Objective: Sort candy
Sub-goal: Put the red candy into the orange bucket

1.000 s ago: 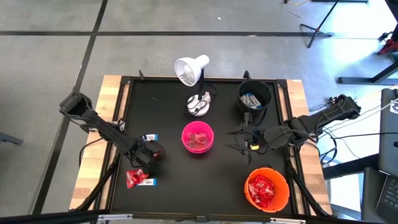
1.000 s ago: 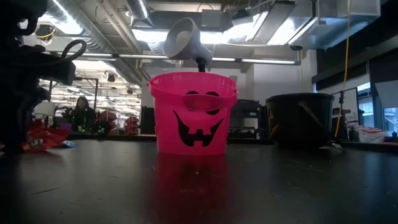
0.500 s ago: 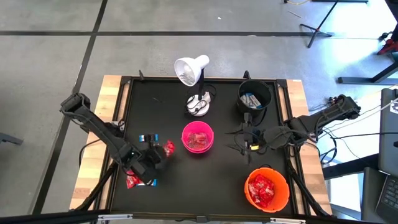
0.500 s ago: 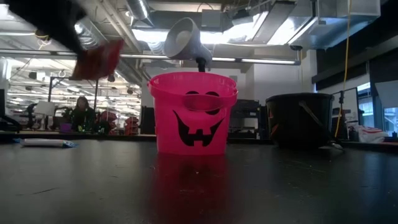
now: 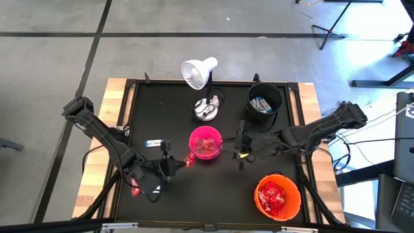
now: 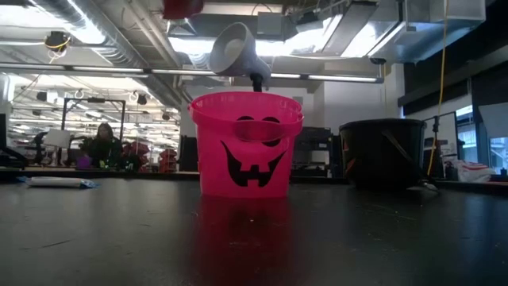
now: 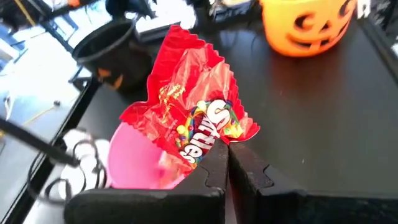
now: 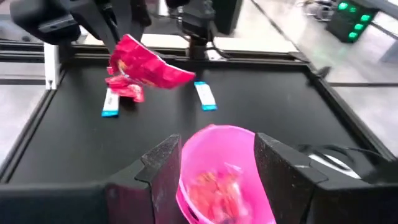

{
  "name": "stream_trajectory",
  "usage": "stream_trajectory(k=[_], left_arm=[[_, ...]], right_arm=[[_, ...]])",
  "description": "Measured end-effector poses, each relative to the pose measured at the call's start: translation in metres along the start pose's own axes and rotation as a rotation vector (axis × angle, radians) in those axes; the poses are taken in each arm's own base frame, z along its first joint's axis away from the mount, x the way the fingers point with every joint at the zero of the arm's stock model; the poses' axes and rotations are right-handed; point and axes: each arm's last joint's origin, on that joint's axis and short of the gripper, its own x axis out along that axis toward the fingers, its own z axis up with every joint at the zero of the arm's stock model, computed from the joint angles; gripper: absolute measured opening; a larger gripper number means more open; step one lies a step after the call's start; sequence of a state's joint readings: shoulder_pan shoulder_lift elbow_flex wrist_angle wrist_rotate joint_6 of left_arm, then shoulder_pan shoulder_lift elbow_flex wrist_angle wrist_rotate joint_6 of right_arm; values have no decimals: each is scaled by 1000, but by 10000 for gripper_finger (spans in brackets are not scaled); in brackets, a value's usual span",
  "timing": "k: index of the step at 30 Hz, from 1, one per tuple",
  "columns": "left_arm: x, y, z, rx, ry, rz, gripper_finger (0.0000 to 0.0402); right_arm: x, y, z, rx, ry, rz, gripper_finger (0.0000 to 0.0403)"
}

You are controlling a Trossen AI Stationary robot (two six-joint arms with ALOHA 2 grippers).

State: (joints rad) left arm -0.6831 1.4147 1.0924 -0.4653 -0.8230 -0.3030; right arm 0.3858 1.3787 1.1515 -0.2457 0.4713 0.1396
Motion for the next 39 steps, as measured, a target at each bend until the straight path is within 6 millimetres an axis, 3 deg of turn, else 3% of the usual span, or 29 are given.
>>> stream_trajectory(k=[11, 22, 32, 39], left_arm=[[6, 2, 13, -15, -71, -42, 0], [9, -3, 16, -10, -94, -108, 0], [25, -17, 15, 18, -104, -202, 0], [26, -18, 15, 29, -104, -205, 0]], right_arm=[[42, 17, 0, -89, -120, 255, 198], [72, 32, -3, -172, -268, 268, 198], [79, 34, -9, -180, -248, 274, 198], [78, 36, -10, -194, -239, 377, 198]])
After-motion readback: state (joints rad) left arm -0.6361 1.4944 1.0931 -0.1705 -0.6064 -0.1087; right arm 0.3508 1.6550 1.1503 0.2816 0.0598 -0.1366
